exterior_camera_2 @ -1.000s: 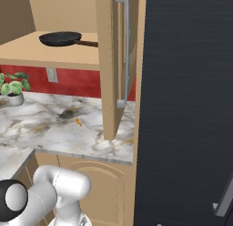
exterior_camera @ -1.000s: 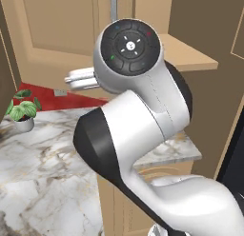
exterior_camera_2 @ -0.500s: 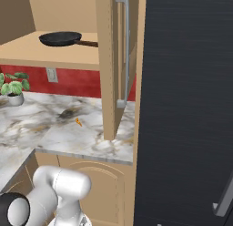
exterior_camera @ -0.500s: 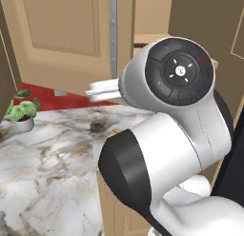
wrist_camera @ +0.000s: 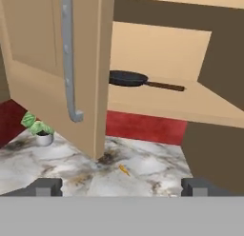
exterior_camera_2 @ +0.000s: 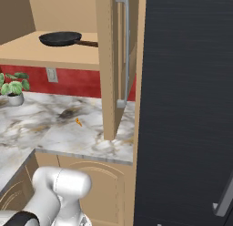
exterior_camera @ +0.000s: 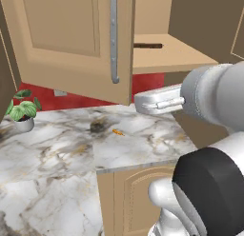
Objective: Retrieve the pan from the cabinet, then place the raw meat into the pan to avoid contamination.
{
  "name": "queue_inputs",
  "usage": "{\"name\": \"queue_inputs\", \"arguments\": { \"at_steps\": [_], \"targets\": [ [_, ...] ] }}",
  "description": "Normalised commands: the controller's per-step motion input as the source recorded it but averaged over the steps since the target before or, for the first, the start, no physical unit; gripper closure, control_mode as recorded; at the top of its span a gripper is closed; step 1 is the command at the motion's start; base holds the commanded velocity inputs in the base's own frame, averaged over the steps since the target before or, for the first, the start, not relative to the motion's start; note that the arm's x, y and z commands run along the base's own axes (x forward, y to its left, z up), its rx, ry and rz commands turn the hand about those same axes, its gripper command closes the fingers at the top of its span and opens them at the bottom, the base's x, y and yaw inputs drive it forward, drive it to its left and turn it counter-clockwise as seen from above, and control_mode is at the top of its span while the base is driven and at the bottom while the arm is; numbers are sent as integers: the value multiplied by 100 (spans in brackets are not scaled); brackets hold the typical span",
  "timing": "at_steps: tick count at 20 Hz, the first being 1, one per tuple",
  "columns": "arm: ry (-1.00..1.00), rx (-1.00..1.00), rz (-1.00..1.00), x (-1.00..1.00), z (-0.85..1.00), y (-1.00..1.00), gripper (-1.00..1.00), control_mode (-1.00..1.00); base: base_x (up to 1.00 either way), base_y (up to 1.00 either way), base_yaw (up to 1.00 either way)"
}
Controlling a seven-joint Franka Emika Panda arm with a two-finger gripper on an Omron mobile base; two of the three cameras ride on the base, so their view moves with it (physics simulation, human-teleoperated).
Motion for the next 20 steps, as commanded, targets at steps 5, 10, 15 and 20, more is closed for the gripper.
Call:
{"name": "queue_inputs", "arguments": {
  "at_steps": [5, 10, 15, 20],
  "targets": [
    [-15, 1, 20, -2, -4, -71, -100, -100, 0, 0, 0],
    [-13, 0, 18, 0, -6, -72, -100, -100, 0, 0, 0],
    [-4, -10, 9, 0, -2, -52, -100, -100, 0, 0, 0],
    [-1, -27, 3, 4, -6, -15, -100, -100, 0, 0, 0]
  ]
}}
